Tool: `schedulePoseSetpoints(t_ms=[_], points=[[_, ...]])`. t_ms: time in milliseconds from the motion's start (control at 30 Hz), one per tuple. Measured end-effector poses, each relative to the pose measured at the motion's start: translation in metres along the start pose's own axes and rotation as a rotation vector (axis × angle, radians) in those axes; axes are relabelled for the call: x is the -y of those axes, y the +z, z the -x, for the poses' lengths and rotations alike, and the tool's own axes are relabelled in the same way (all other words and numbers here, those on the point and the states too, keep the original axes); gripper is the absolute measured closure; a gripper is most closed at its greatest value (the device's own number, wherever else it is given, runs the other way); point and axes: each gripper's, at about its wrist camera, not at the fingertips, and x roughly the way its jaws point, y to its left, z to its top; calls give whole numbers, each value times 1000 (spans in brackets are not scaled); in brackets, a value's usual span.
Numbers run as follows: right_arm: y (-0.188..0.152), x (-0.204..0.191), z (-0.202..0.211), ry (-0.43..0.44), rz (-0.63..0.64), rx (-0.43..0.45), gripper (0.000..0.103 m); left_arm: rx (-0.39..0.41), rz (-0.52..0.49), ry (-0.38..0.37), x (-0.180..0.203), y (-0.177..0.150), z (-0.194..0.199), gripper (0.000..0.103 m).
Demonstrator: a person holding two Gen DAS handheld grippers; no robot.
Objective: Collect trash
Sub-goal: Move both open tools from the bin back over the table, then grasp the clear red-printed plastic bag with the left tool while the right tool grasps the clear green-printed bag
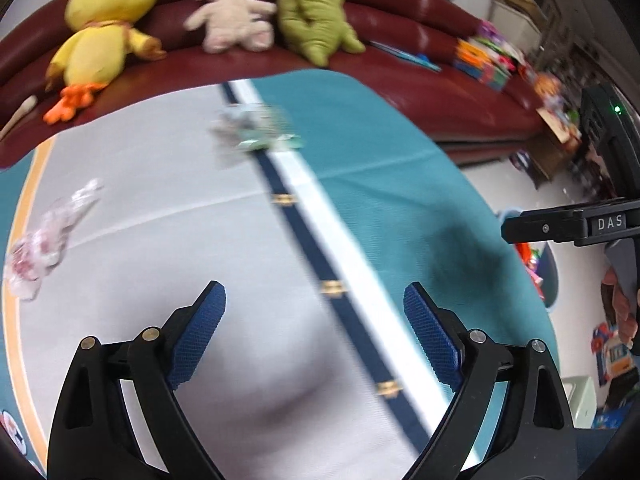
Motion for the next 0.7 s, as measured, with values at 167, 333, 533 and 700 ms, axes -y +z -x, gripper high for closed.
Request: schedulePoseSetpoints(t_ms=[167, 333, 533, 700], points=[[28, -52, -20, -4, 61, -24, 25, 3, 42, 39, -50, -2, 8, 12], [59, -91, -47, -8, 104, -50, 25, 15, 63, 109, -102, 2, 17, 12], [105, -116, -79, -21, 112, -54, 25, 33, 88, 178, -157, 20, 21, 12], [139, -133, -97, -20, 117, -55, 25, 26, 87, 199, -191, 33, 15, 12]])
